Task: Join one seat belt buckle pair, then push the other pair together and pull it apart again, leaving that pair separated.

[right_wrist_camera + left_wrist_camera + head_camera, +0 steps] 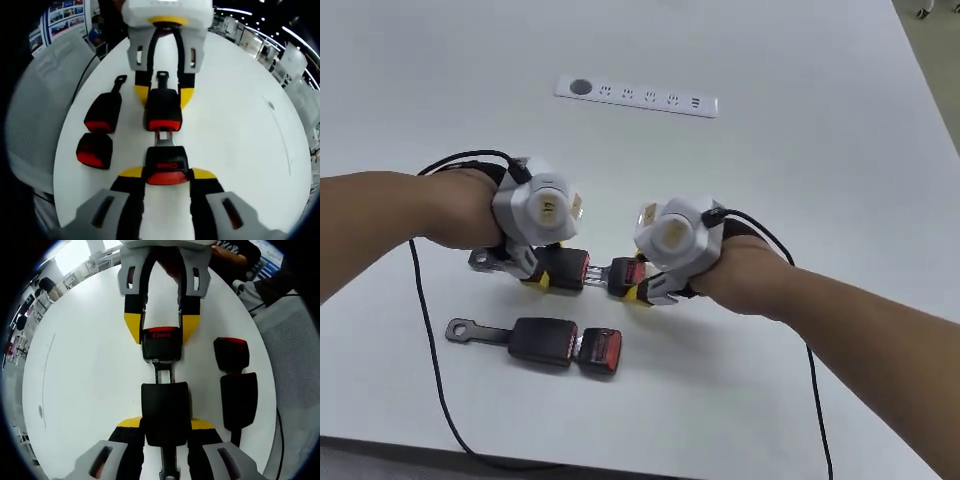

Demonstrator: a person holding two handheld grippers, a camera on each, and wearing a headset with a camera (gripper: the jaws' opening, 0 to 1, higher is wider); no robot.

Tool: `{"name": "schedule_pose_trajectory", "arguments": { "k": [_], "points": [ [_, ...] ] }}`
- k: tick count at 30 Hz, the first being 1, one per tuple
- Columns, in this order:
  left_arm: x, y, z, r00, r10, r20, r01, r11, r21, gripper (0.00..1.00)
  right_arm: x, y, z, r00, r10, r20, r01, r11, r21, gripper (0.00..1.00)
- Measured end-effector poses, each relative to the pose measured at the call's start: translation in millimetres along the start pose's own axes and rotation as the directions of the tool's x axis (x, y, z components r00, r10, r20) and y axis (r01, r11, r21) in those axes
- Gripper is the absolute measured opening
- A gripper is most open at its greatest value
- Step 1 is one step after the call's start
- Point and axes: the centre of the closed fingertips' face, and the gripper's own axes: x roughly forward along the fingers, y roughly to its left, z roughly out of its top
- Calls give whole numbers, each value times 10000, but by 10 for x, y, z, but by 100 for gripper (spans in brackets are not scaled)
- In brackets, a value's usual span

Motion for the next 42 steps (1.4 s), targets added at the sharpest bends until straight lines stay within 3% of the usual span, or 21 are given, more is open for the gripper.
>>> {"name": "schedule_pose_trajectory", "arguments": {
  "k": [4, 8, 11, 21, 42],
  "points": [
    [3, 6, 2, 10000, -52, 6, 52, 9999, 94, 33, 31, -1, 15, 10000, 48, 3, -48, 9999, -129, 34],
    [1, 8, -3, 9996, -44, 290, 43, 10000, 42, 33, 28, -2, 17, 9995, 159, 260, -164, 9997, 196, 33],
    [6, 8, 7, 9990, -25, 435, 26, 10000, -32, 32, 45, 13, 41, 9997, 161, 184, -162, 9998, 63, 33],
    [5, -5, 18, 9994, -29, 352, 31, 10000, -39, 32, 110, 16, 139, 9998, 165, 64, -165, 9998, -72, 33],
    [-5, -13, 11, 9993, -16, 362, 17, 10000, -35, 33, 103, 7, 115, 9999, 111, 85, -113, 9997, 221, 34]
  ]
}}
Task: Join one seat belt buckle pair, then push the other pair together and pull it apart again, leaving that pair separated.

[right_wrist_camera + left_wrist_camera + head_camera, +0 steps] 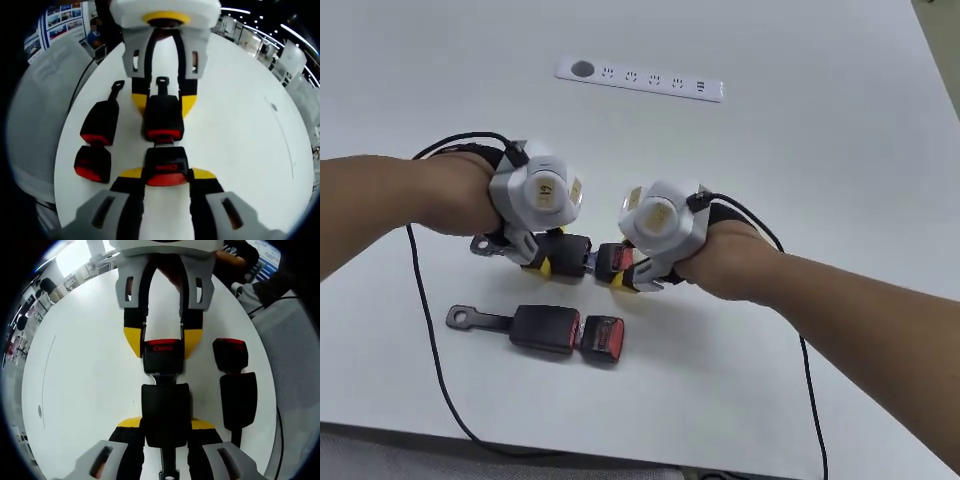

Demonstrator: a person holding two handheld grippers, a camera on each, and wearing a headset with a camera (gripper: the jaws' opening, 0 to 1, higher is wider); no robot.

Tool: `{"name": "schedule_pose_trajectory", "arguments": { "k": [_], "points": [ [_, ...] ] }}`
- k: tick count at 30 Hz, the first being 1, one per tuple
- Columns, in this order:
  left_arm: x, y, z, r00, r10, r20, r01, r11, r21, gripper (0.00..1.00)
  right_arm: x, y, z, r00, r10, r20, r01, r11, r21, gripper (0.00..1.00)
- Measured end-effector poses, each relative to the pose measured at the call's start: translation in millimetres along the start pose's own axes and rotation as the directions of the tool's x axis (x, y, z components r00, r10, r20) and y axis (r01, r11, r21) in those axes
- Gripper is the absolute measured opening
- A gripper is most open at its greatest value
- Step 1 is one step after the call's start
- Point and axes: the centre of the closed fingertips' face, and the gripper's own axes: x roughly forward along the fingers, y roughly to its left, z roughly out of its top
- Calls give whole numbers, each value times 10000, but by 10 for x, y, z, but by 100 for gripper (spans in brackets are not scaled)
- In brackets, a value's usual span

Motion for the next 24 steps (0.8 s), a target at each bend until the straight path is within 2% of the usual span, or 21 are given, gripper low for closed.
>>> {"name": "schedule_pose_trajectory", "arguments": {
  "k": [12, 24],
  "points": [
    [-6, 7, -14, 9996, 85, 279, -78, 9996, -256, 33, -35, 6, -80, 9999, 100, -114, -99, 9999, 33, 35],
    [-1, 4, 0, 9995, 47, 304, -42, 9998, -169, 33, -60, 26, -109, 9999, 18, -146, -19, 10000, -83, 36]
  ]
}}
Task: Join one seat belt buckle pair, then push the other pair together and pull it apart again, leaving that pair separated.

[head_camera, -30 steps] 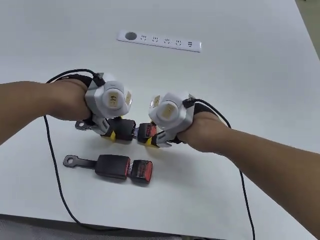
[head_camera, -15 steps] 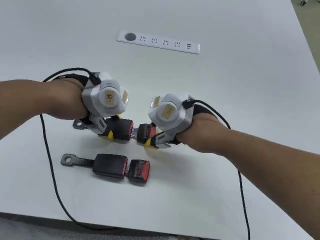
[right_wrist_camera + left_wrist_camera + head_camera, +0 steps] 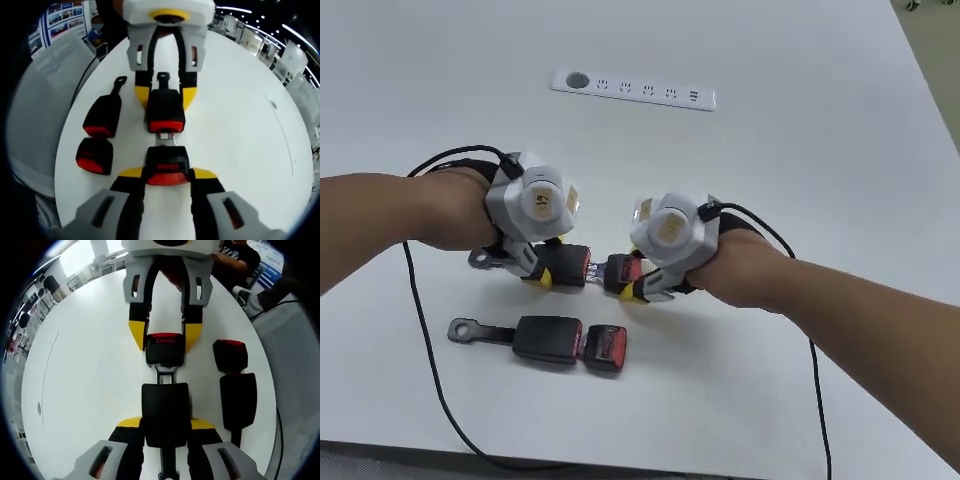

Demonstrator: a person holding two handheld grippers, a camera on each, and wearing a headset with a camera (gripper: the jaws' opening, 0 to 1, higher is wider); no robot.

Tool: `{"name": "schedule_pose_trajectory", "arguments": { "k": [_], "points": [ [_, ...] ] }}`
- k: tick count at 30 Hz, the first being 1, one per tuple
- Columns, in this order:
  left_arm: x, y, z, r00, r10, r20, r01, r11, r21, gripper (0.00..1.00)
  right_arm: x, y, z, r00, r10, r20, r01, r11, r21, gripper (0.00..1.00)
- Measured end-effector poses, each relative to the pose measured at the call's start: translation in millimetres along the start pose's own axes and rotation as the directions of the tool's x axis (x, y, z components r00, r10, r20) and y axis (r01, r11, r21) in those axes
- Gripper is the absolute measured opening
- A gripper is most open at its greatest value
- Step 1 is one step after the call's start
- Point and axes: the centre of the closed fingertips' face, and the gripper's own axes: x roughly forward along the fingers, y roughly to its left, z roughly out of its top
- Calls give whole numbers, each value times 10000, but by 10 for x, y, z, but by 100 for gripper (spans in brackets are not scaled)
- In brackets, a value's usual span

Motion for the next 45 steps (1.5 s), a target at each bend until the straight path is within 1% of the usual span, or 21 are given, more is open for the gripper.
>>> {"name": "schedule_pose_trajectory", "arguments": {
  "k": [3, 5, 11, 20, 22, 25, 28, 33, 35, 37, 40, 45],
  "points": [
    [-1, -5, -1, 10000, 16, 44, -15, 10000, -40, 33, -23, 19, -30, 9999, -95, 91, 95, 9999, 64, 36],
    [-3, -9, -1, 10000, 49, 37, -49, 10000, -82, 33, -55, 39, -81, 9999, -115, 77, 114, 9999, 117, 36],
    [-6, -19, 4, 9999, 15, -151, -16, 10000, -17, 33, -190, 55, -293, 9996, -269, 61, 266, 9989, 395, 36],
    [-11, -31, 1, 9996, 25, -293, -25, 10000, -10, 33, -453, 11, -725, 9985, -501, -236, 512, 9975, 481, 36],
    [-11, -31, 2, 9995, 27, -306, -29, 10000, -59, 33, -534, -10, -871, 9978, -532, -404, 552, 9972, 502, 36],
    [-9, -30, 1, 9994, 20, -337, -22, 10000, -66, 33, -601, -26, -990, 9975, -503, -486, 528, 9973, 515, 36],
    [-10, -32, 2, 9994, 14, -348, -16, 10000, -63, 34, -695, 2, -1140, 9970, -484, -603, 525, 9964, 672, 36],
    [-10, -28, 4, 9995, 32, -312, -34, 10000, -74, 34, -800, 37, -1320, 9973, -401, -611, 456, 9948, 911, 37],
    [-12, -27, 6, 9996, 31, -288, -33, 10000, -75, 34, -844, 62, -1379, 9963, -449, -732, 515, 9945, 914, 36],
    [-11, -25, 6, 9996, 18, -290, -20, 10000, -65, 34, -878, 66, -1425, 9954, -501, -816, 564, 9955, 761, 36],
    [-8, -17, 9, 9993, -14, -385, 11, 10000, -76, 34, -942, 42, -1532, 9924, -531, -1107, 640, 9931, 978, 36],
    [-12, -24, 12, 9991, 19, -433, -22, 10000, -66, 34, -967, 24, -1574, 9893, -602, -1332, 751, 9911, 1101, 38]
  ]
}}
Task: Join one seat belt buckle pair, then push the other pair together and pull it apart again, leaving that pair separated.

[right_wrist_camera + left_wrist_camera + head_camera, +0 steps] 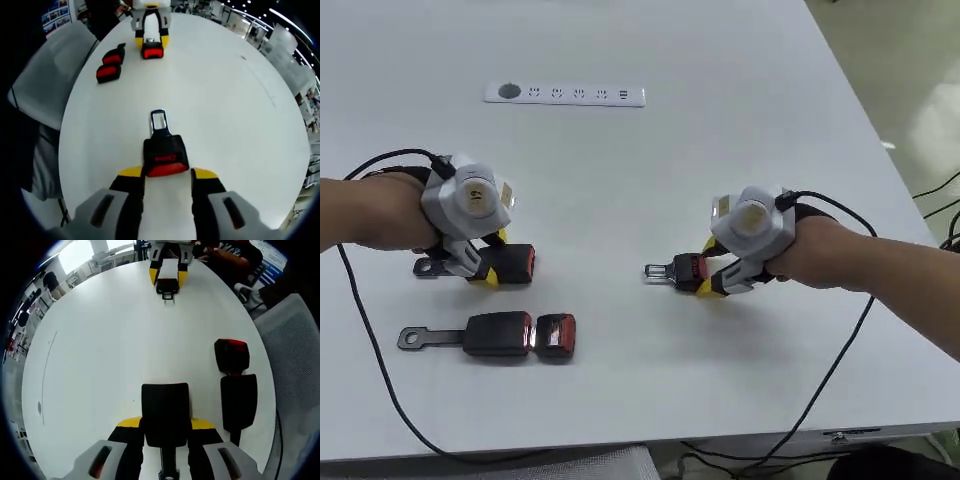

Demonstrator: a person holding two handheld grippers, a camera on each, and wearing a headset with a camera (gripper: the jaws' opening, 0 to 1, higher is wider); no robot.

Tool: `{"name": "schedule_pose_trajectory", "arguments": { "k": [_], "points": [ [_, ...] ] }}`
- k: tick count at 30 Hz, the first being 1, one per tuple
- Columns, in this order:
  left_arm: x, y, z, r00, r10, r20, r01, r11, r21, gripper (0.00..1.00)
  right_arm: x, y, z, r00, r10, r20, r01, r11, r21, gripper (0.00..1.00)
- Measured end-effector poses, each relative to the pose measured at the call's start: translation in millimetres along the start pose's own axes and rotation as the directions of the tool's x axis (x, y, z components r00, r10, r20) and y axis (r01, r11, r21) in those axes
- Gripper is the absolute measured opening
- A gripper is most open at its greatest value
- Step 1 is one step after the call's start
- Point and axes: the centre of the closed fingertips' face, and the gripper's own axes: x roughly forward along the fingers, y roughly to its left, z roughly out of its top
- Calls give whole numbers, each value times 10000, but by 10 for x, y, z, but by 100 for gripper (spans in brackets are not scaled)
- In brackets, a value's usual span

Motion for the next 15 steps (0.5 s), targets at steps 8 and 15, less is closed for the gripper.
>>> {"name": "schedule_pose_trajectory", "arguments": {
  "k": [8, 15],
  "points": [
    [-17, 13, 3, 9992, 349, -186, -354, 9989, -293, 35, -10, -39, -2, 9990, -313, -329, 317, 9994, 110, 43],
    [-133, -8, -79, 9953, 881, -402, -893, 9956, -282, 52, -93, 45, 93, 9973, -718, 145, 711, 9967, 401, 57]
  ]
}}
